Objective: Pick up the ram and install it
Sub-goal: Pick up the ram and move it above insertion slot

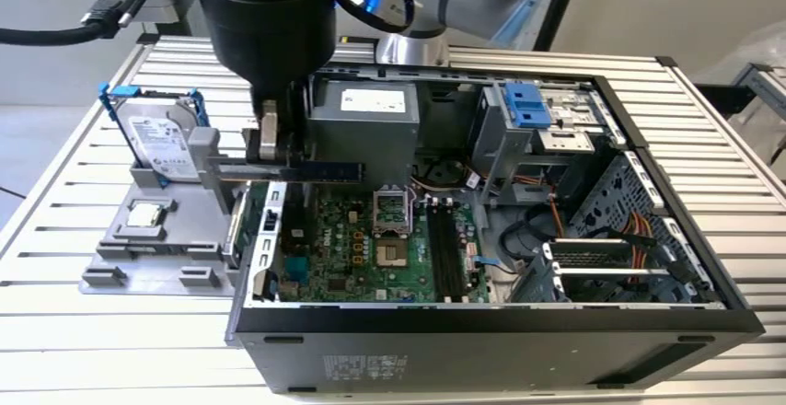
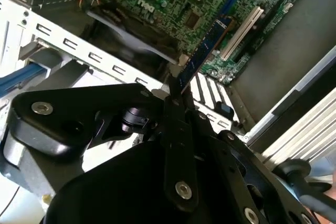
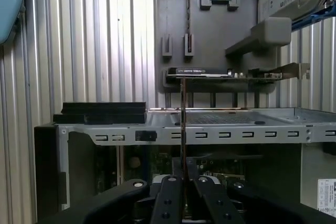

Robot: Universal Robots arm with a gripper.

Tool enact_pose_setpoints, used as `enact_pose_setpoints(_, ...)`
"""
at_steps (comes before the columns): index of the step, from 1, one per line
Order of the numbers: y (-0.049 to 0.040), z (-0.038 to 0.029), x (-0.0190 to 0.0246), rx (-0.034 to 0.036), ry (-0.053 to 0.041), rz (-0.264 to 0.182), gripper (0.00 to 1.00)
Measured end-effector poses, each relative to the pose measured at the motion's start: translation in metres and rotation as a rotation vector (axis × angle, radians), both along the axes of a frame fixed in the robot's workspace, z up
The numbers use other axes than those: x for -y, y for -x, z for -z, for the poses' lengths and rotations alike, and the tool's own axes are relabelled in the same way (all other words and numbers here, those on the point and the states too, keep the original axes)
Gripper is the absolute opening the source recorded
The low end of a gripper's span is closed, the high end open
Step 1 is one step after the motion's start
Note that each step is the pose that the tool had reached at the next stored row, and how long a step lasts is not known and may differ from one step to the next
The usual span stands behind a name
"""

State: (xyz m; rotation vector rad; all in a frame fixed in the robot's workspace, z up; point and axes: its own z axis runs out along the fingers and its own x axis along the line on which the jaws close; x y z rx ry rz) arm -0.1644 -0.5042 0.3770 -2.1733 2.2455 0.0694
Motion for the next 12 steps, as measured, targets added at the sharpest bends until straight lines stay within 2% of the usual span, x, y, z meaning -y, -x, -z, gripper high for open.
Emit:
enact_pose_setpoints(7, -0.0123, 0.0, 0.0, -0.0001, 0.0001, -0.002, 0.0)
enact_pose_setpoints(11, -0.0207, 0.0, 0.0, -0.0001, 0.0, -0.003, 0.0)
enact_pose_setpoints(12, -0.0252, 0.0, 0.0, 0.0, 0.0001, -0.003, 0.0)
